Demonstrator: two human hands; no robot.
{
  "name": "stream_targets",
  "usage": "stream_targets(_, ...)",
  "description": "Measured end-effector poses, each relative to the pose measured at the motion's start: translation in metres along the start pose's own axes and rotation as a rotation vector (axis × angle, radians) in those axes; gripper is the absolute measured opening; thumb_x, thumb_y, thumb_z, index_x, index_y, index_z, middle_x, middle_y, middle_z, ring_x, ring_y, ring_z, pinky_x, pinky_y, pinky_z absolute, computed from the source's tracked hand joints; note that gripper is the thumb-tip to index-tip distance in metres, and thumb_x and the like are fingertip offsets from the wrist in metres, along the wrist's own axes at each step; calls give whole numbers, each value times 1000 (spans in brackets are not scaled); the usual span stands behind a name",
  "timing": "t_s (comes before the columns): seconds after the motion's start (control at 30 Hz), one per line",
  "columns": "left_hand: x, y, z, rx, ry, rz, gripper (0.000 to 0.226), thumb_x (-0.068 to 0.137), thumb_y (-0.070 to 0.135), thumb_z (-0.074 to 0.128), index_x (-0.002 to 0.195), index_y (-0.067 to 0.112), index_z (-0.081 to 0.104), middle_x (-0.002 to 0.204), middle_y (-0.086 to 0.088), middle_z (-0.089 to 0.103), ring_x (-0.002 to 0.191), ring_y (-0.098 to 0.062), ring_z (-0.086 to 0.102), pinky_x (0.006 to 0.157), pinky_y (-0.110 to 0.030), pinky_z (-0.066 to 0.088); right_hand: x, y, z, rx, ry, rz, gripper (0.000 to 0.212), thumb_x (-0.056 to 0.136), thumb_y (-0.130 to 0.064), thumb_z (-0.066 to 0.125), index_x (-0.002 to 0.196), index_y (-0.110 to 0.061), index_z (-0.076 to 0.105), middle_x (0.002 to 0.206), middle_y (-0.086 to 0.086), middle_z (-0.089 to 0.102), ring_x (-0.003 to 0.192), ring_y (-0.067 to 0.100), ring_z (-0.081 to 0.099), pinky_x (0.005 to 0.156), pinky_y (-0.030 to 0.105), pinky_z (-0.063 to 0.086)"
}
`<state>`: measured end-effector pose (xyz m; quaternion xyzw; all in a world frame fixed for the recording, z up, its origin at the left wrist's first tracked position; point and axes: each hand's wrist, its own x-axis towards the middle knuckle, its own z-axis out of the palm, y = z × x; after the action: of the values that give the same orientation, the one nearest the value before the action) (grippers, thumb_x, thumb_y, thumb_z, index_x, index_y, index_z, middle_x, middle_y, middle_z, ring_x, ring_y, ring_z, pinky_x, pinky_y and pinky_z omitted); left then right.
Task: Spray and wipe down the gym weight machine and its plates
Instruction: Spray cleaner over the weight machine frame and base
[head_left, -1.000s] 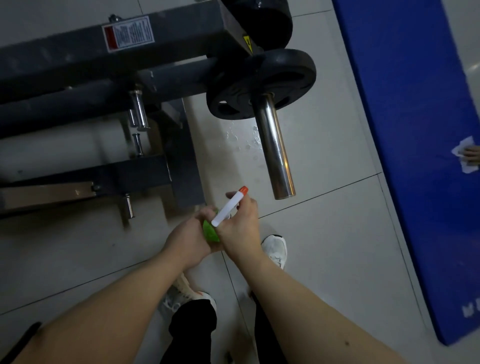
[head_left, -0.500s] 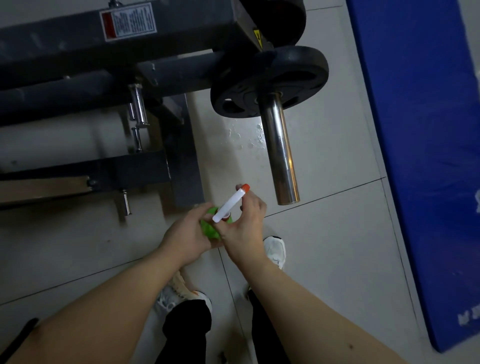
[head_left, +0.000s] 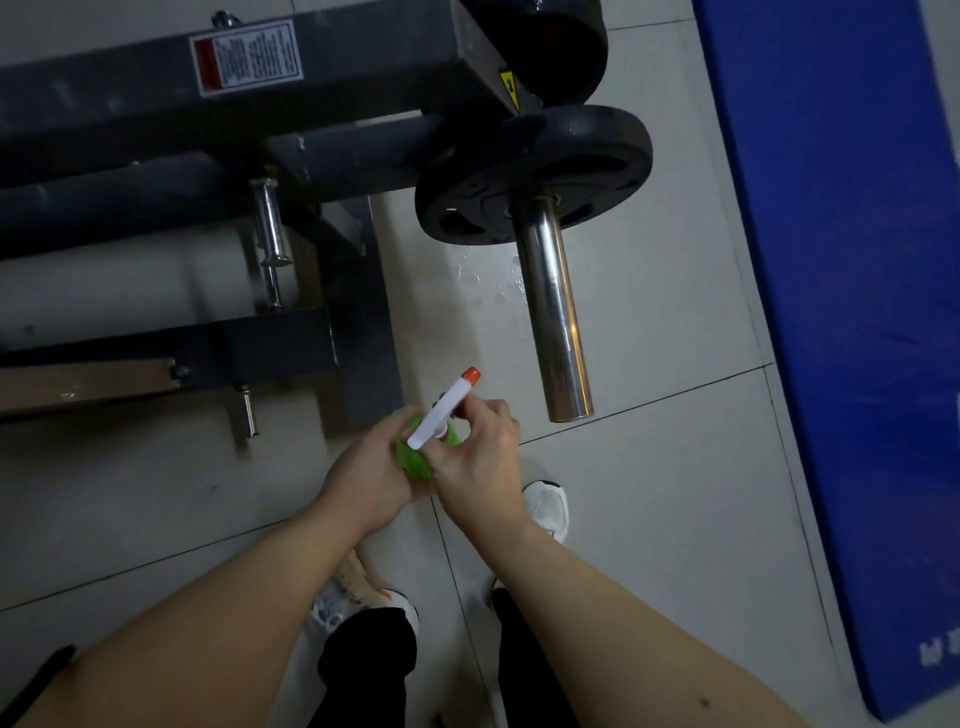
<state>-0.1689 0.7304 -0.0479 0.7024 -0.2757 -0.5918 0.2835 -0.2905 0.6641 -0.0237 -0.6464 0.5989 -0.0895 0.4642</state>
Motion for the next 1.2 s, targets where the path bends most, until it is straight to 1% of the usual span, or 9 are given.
stream_targets(0.07, 0, 11, 3, -157, -9, -28, 39, 89, 14, 77, 118, 37, 62, 108, 8, 68, 89, 6, 66, 66, -8, 50, 2, -5, 3, -12, 16, -11, 25, 84, -33, 77, 105, -22, 67, 96, -10, 53, 102, 16, 49, 85, 44, 53)
stream_targets(0.23, 11, 35, 1, -1002, -61, -310, 13, 95, 9, 55, 100, 12, 67, 91, -8, 66, 84, -21, 65, 71, -31, 56, 20, -21, -1, -12, 43, -80, 44, 83, -26, 79, 121, -16, 59, 113, -12, 45, 122, 14, 41, 96, 35, 51)
stream_targets(0.33, 20, 48, -4, -1079, -46, -278, 22, 92, 10, 50, 89, 13, 71, 86, -8, 66, 81, -22, 64, 71, -32, 54, 32, -32, -7, -2, 65, -139, 47, 84, -26, 78, 126, -14, 61, 106, -17, 42, 119, 14, 41, 92, 32, 50)
stream_targets(0.47, 27, 62, -9, -921, 25, -142, 29, 97, -5, 53, 95, 15, 74, 98, -8, 70, 85, -17, 70, 63, -29, 59, 48, -39, -11, -53, 68, -152, 27, 84, -37, 80, 100, -20, 67, 86, -15, 51, 92, 15, 52, 77, 38, 54)
stream_targets(0.63, 24, 68, -10, -839, 40, -74, 45, 92, -18, 52, 91, 21, 74, 97, 2, 74, 97, -23, 66, 68, -37, 61, 68, -38, -17, -90, -10, -84, 53, 81, -43, 82, 125, -22, 61, 114, -4, 50, 110, 18, 50, 92, 40, 55)
stream_targets(0.77, 26, 80, -11, -1068, 69, -150, 21, 91, 6, 53, 99, 16, 69, 95, -6, 70, 91, -24, 65, 65, -37, 61, 73, -49, -16, -134, -8, -232, 58, 84, -39, 78, 133, -15, 59, 122, -4, 60, 118, 16, 40, 95, 39, 48)
stream_targets(0.97, 22, 91, -26, -1264, 111, -216, 21, 86, 24, 57, 102, 17, 68, 88, -5, 71, 85, -19, 69, 69, -28, 57, 72, -80, -18, -176, -40, -285, 37, 89, -38, 69, 122, -21, 66, 109, -6, 66, 105, 12, 44, 92, 40, 43)
stream_targets(1.1, 15, 85, -37, -720, 199, -115, 43, 84, 9, 80, 121, 17, 60, 94, 16, 64, 85, 12, 62, 74, -5, 49, 70, -106, -27, -168, -101, -309, 59, 83, -50, 71, 133, -20, 59, 121, -4, 63, 115, 13, 36, 93, 34, 37)
stream_targets(1.2, -2, 89, -48, -233, 258, 164, 15, 96, 13, 64, 110, 15, 68, 91, 2, 69, 82, -9, 70, 67, -20, 58, 65, -118, -30, -134, -114, -286, 44, 86, -44, 71, 122, -22, 63, 102, -15, 56, 107, 11, 35, 94, 39, 42)
